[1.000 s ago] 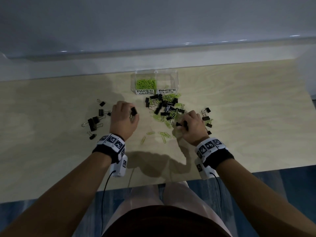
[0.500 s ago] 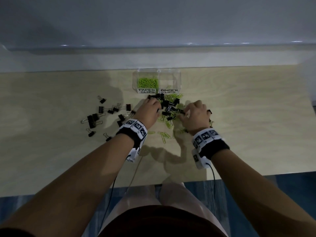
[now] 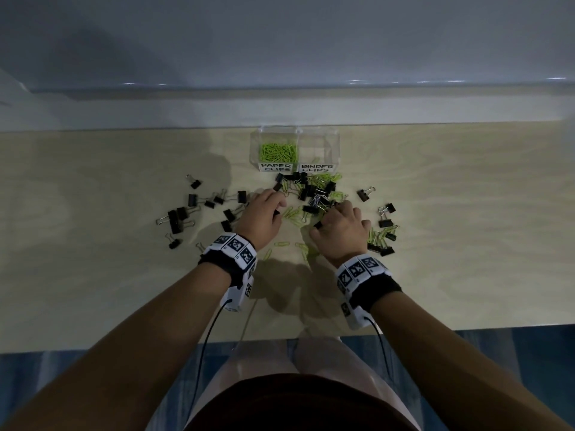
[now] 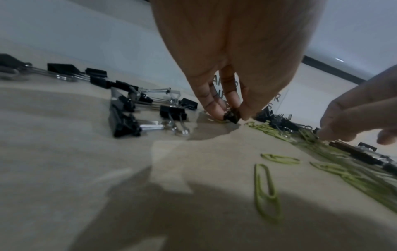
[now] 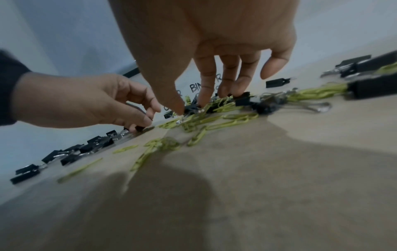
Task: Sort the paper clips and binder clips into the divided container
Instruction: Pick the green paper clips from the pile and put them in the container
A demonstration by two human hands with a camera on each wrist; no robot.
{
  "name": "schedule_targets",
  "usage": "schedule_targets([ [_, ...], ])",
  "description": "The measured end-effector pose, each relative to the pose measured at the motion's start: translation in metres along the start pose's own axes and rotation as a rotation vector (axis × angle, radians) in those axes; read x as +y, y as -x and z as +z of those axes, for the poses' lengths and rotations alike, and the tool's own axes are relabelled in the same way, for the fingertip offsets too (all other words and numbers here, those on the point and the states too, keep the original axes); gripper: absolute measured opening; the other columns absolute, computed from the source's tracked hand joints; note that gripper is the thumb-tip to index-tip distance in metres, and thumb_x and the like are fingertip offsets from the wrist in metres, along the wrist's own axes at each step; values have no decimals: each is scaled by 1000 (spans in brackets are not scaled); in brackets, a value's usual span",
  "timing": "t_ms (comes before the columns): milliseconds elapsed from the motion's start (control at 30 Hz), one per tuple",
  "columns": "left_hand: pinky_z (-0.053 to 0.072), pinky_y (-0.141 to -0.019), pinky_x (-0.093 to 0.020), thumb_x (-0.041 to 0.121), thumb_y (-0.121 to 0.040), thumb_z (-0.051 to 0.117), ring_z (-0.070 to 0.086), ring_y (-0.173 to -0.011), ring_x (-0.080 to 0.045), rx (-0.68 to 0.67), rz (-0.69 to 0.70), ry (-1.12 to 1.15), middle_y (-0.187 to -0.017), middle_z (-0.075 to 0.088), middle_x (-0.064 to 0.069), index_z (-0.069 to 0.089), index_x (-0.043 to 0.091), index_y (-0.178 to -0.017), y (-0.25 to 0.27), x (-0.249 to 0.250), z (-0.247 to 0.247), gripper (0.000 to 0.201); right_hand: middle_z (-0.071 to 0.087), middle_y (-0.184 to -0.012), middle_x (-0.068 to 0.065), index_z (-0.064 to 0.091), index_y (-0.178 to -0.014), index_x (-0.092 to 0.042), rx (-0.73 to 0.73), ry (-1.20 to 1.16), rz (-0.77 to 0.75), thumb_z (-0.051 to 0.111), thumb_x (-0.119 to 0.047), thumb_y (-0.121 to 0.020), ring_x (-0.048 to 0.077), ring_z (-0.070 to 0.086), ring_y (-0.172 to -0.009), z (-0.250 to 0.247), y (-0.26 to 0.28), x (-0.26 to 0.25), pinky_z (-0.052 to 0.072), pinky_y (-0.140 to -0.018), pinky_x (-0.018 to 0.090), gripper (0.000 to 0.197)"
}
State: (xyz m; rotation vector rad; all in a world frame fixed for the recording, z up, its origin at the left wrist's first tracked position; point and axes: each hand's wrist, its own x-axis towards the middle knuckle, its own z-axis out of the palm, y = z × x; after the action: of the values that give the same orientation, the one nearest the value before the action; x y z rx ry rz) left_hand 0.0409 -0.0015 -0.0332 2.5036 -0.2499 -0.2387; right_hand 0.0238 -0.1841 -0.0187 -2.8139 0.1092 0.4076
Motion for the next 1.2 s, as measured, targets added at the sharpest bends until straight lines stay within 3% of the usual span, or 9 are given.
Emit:
schedule_targets([
  [167,49,-77,-34,1,-80,55,54,-89,-19,133,-37,77,-98,52,-3,55,10,-96,11,-12,-19,18,50,-107,1,63,-86,-17,92,-177,34,60,-43,-76,22,45,-103,-21,-3,18,33,-96,45,28],
  [300,49,-76,-40,2,-80,56,51,-92,-26,222,-79,-82,-99,52,-9,55,9,-100,10,-31,-41,21,49,-108,4,63,-90,-16,165,-142,150,62,-44,-76,27,46,-105,-38,-28,38,34,-90,44,31],
  [400,47,-85,-44,7,-81,58,49,-100,-28,170,-103,-198,-108,56,-9,59,9,-105,-6,-31,-45,23,49,-107,5,62,-95,-15,181,-80,120,62,-44,-76,28,46,-102,-41,-39,35,35,-89,45,34],
  [567,39,-98,-40,3,-87,52,45,-114,-30,-51,44,-233,-125,53,-10,57,5,-122,-31,-11,-22,36,54,-106,1,66,-94,-20,127,57,-116,62,-46,-79,25,48,-103,-24,-30,-3,35,-93,47,30],
  [700,44,-92,-46,6,-87,53,46,-111,-32,-66,-7,-249,-120,53,-12,59,4,-113,-33,-13,-12,27,57,-105,4,67,-103,-22,68,71,-197,60,-34,-82,30,48,-102,-3,-25,-18,33,-92,50,25],
  [833,37,-98,-38,12,-91,52,46,-114,-32,-43,-6,-268,-121,53,-15,61,0,-102,-23,-19,-13,19,60,-104,7,67,-106,-18,71,101,-255,59,-25,-85,32,49,-102,6,-17,-16,33,-91,50,24],
  [1000,42,-80,-42,2,-85,53,54,-93,-36,-60,33,-185,-98,59,-21,59,-4,-85,-12,-21,-17,9,61,-102,6,68,-103,-18,31,60,-290,62,-14,-81,30,49,-102,8,-12,-5,36,-87,47,23],
  [1133,42,-73,-40,4,-81,56,50,-85,-29,-12,-3,-147,-91,56,-15,55,2,-88,-2,-23,-23,8,63,-88,-4,68,-81,-17,151,-148,-302,62,-12,-82,21,57,-85,-1,-7,8,37,-80,38,8],
  [1200,42,-72,-37,9,-81,57,49,-84,-25,39,-51,-143,-91,55,-11,52,6,-91,-2,-29,-30,11,62,-84,-8,67,-78,-19,239,-255,-249,65,-12,-81,17,59,-77,-9,-12,22,47,-77,42,9],
])
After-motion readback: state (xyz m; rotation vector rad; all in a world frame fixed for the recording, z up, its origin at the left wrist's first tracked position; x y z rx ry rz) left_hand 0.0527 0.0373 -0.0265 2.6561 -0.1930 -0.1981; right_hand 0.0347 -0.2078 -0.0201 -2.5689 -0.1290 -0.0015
